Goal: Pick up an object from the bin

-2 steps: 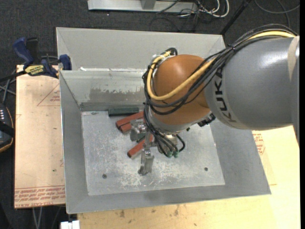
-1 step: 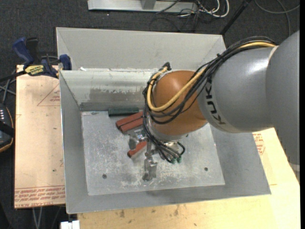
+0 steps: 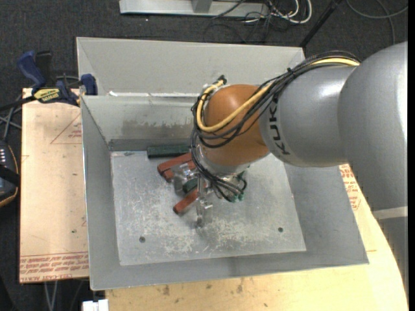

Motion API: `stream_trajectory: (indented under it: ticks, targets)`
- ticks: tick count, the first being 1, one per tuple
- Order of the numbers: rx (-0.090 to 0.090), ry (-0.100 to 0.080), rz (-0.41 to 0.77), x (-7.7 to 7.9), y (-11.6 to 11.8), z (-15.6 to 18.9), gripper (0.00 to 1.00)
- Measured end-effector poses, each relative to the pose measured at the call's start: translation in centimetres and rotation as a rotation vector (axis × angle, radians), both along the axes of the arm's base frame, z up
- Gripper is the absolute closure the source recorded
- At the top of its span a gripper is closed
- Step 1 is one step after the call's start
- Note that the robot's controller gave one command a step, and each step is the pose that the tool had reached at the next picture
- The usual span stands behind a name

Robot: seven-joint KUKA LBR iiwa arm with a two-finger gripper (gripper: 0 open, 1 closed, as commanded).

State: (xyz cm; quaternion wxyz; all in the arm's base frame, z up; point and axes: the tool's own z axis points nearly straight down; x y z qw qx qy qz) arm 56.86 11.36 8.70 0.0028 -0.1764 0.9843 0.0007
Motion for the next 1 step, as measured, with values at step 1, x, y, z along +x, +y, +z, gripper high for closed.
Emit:
stream_trajectory:
  ticks: [1]
  targets:
    - [-0.001,0.007,-0.214,-0.58,1.88,0.73,1.0]
